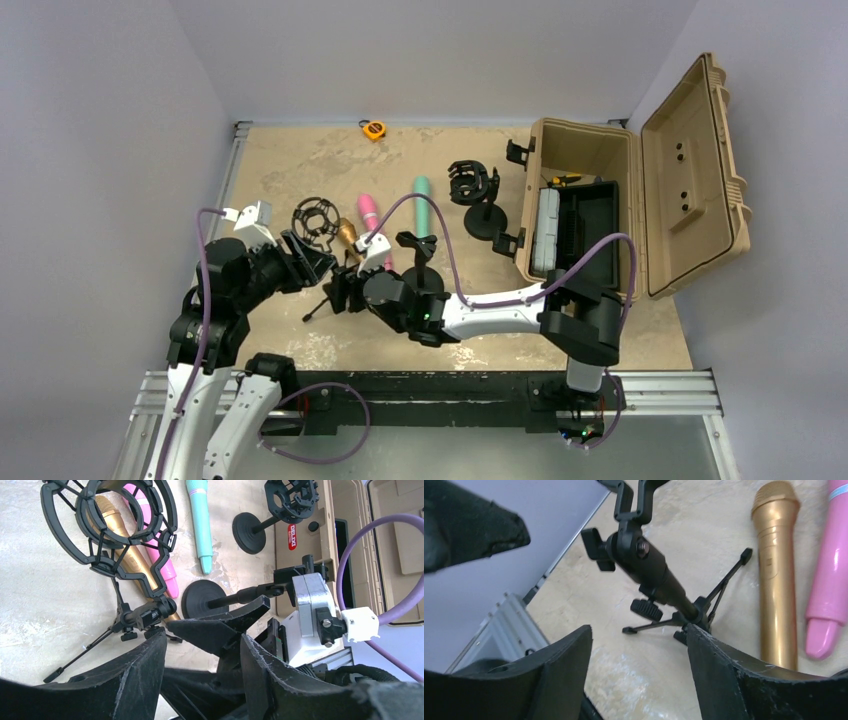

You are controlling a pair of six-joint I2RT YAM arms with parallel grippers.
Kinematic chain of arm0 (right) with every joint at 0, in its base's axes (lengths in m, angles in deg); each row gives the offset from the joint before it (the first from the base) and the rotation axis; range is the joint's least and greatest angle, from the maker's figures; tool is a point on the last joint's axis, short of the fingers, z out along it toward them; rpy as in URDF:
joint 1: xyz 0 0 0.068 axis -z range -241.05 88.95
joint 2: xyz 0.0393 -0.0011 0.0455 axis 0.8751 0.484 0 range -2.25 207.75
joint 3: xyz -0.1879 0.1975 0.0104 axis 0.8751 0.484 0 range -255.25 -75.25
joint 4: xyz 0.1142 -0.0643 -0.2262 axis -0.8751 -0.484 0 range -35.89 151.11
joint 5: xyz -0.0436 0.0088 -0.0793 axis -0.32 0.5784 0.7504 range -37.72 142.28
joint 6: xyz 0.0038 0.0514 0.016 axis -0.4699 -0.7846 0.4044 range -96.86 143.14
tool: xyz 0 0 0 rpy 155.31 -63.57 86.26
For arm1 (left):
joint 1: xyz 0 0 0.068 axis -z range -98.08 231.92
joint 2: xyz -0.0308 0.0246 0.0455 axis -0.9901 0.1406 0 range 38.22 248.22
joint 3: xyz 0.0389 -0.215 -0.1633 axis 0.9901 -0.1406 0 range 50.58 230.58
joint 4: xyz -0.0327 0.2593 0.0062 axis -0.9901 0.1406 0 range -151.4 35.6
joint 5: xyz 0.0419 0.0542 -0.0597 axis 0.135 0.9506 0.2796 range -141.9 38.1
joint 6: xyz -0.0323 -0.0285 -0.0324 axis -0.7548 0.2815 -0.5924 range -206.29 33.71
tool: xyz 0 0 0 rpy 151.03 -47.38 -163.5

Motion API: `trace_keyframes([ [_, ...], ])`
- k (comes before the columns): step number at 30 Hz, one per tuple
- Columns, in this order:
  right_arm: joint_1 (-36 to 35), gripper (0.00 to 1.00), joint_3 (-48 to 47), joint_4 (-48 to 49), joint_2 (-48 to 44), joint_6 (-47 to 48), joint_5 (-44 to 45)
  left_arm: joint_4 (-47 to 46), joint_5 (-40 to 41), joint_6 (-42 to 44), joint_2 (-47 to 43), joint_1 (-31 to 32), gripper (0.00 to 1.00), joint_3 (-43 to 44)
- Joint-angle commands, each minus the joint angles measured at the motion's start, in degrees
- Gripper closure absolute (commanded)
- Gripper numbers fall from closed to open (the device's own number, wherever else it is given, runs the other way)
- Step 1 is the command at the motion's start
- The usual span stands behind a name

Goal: Remove the microphone from the stand

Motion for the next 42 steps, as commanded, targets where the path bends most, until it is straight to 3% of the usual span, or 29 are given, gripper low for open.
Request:
trace_keyframes([
  [1,2.3,0.29,4.4,8.2,-6.3,-5.3,-11.6,-0.7,-0.7,-0.5,0.2,0.1,0.45,2.1],
  [3,3.4,0.25,6.3,10.8,-8.2,-7.7,-14.7,-0.8,-0.9,-0.3,0.1,0.1,0.45,2.1],
  [9,6.2,0.26,8.0,11.4,-10.1,-12.3,-15.9,-0.9,-2.1,0.1,0.7,0.1,0.45,2.1],
  [19,6.0,0.43,4.0,7.9,-6.1,-14.1,-12.6,0.7,-0.3,0.4,-1.1,0.1,0.45,2.7],
  [27,4.5,0.44,2.2,5.0,-6.3,-14.3,-8.6,4.6,6.9,5.1,-3.1,0.1,0.26,6.7],
  [33,3.4,0.42,3.5,6.8,-12.1,-11.5,-6.0,4.7,7.3,6.3,-2.8,0.1,0.19,7.5],
  [42,3.5,0.30,5.6,7.6,-28.6,-3.4,4.3,0.5,0.4,7.0,-1.3,0.1,0.12,7.8],
])
